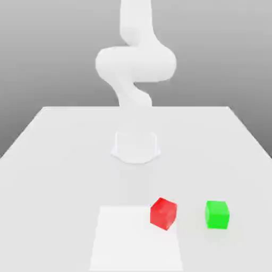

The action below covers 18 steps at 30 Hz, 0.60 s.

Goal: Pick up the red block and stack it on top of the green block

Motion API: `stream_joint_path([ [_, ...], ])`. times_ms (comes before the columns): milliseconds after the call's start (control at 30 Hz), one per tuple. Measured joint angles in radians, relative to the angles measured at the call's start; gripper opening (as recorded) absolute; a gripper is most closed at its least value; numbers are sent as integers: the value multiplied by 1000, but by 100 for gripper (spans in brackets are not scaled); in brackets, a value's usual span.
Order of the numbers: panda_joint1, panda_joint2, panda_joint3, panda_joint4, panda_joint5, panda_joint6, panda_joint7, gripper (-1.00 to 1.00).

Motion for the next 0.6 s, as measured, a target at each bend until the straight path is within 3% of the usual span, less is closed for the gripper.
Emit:
stream_joint_path([
  [433,226,466,-101,-336,40,306,-513,0],
  [600,260,675,-84,-468,-8,448,-680,0],
])
